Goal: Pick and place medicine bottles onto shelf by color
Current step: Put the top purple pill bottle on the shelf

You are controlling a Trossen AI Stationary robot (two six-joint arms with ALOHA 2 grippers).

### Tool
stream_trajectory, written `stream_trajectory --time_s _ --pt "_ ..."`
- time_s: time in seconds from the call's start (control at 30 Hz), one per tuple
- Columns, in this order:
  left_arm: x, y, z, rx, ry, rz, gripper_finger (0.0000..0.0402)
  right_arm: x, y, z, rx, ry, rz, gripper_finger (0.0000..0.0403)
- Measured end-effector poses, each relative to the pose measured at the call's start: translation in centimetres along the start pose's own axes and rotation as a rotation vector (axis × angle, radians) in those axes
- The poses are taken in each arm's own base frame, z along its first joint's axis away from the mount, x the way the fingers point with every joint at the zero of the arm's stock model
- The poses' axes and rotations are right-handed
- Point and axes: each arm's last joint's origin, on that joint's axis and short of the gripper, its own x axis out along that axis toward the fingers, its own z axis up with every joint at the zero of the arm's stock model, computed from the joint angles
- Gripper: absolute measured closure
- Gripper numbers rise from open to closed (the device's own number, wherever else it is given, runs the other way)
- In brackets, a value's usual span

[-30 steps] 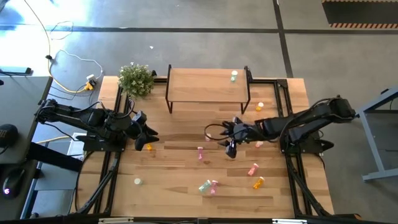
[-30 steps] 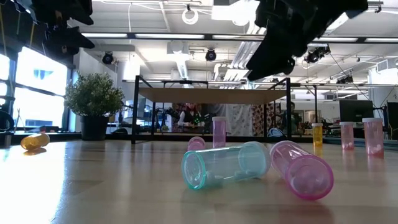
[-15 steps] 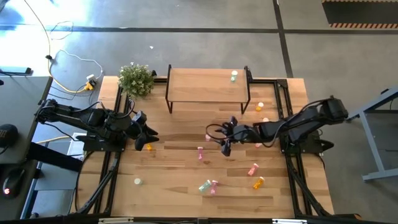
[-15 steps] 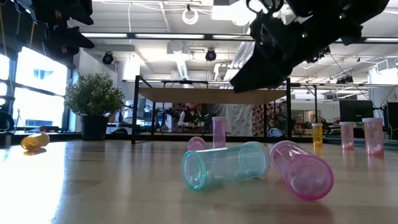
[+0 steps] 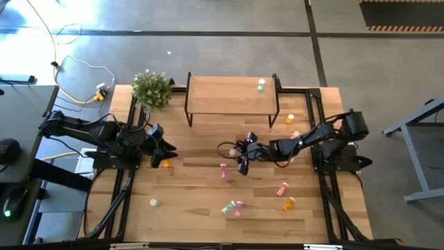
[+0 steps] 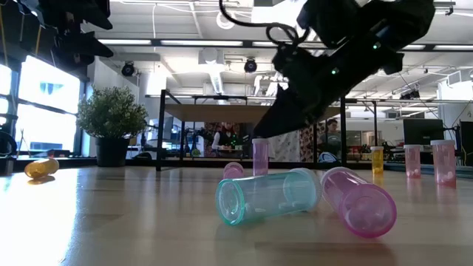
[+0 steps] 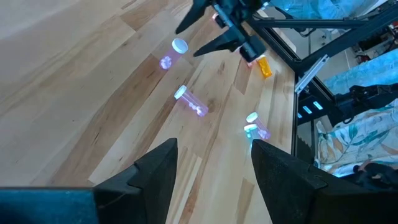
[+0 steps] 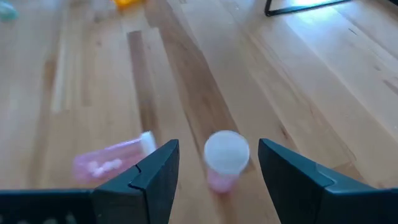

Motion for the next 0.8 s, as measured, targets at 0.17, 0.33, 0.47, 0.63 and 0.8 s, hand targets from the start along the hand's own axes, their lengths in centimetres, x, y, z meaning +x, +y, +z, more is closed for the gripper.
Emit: stream_trajectory --time_s 0.17,0.33,0.47,0.63,0.8 --pt "0.0 0.0 0.0 0.000 0.000 -0.001 0.0204 1.0 -0.4 -0.2 0.004 0.027 -0.007 0.0192" --pt "0.0 0.0 0.0 0.000 0.000 0.000 0.0204 1.2 -0.4 -0.4 0.012 0.037 0.014 0.0197" --pt "0.0 0.0 0.0 0.000 0.000 0.000 0.0204 1.3 -0.7 -0.4 0.017 0.042 0.009 0.0226" --pt "0.0 0.0 0.0 0.001 0.000 0.001 0.0204 1.4 -1.1 -0.4 0.036 0.057 0.025 0.0278" --pt "0.0 0.0 0.0 0.008 0.000 0.000 0.0204 1.4 -1.1 -0.4 0.037 0.057 0.036 0.0304"
